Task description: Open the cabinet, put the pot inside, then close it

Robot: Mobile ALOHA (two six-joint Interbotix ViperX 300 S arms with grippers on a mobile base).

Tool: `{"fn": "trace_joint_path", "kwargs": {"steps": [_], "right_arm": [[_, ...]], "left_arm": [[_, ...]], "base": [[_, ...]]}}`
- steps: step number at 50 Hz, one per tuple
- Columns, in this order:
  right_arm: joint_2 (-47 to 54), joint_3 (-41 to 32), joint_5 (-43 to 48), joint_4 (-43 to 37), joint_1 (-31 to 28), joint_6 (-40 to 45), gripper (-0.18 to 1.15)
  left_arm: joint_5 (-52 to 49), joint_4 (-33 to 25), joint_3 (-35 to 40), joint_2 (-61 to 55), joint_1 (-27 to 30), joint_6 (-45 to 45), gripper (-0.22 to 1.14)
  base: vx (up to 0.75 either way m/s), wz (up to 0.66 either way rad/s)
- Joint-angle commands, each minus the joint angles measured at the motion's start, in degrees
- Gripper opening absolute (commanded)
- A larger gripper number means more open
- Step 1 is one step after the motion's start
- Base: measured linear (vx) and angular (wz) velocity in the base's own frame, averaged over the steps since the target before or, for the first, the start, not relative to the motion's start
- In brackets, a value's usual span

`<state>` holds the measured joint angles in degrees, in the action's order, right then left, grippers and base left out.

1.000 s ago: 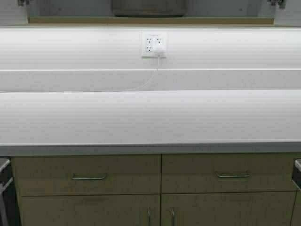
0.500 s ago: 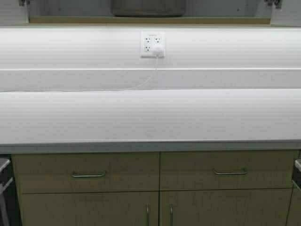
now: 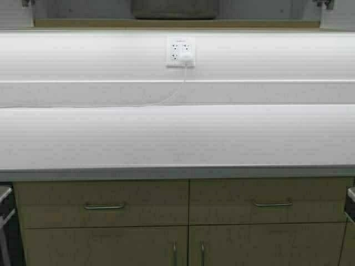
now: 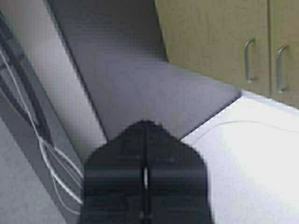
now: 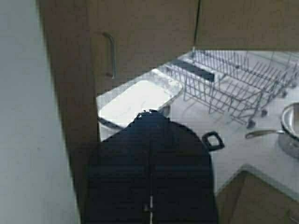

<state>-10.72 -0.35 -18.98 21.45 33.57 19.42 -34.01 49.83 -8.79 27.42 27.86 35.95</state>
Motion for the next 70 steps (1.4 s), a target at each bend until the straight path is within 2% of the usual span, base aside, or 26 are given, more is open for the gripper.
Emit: {"fn": "trace_joint_path", "kwargs": {"steps": [1, 5, 12, 16, 21, 27, 41, 49, 57, 70], "right_arm": [[0.00, -1.14, 0.53, -0.09, 0.00, -0.26, 0.06], [0.35, -0.62, 0.53, -0.09, 0.00, -0.18, 0.06], [0.35, 0.53, 0.44, -0.18, -0.88, -0.35, 0.06], [0.35, 1.14, 0.44, -0.18, -1.76, -0.44, 0.06], [-0.26, 2.55, 0.35, -0.18, -4.31, -0.53, 0.06], [-2.90, 4.92, 0.35, 0.09, -10.02, -0.62, 0.06], [-9.84, 9.93, 0.88, 0.62, -24.52, -2.29, 0.06], [-14.15, 14.50, 0.79, 0.62, -31.73, -2.72, 0.06], [-20.74, 21.09, 0.79, 0.53, -35.16, -2.29, 0.06], [-26.46, 26.02, 0.62, 0.26, -36.56, -2.46, 0.06]], "left_arm": [[5.10, -2.81, 1.32, -2.55, 1.76, -0.09, 0.03], [10.90, -6.15, 0.35, -4.22, 1.76, -0.09, 0.03], [18.72, -17.75, -2.55, -4.04, 1.41, -0.88, 0.03], [21.71, -21.36, -4.75, -3.08, 0.79, -2.55, 0.03], [23.20, -21.71, -7.56, -1.05, -2.20, -6.15, 0.03], [23.29, -21.88, -10.90, 3.34, -6.33, -9.76, 0.03], [22.41, -25.75, -18.37, 17.67, -11.07, -10.20, 0.03], [17.67, -26.28, -20.39, 22.76, -17.40, -10.72, 0.03], [13.45, -26.37, -20.65, 23.03, -23.29, -15.82, 0.03], [14.06, -28.21, -16.70, 16.35, -23.64, -18.02, 0.03]], "base": [[0.00, 0.00], [0.00, 0.00], [0.00, 0.00], [-0.01, 0.02], [-0.02, 0.02], [-0.02, -0.01], [-0.01, -0.06], [-0.02, -0.07], [0.00, 0.01], [0.02, 0.02]]}}
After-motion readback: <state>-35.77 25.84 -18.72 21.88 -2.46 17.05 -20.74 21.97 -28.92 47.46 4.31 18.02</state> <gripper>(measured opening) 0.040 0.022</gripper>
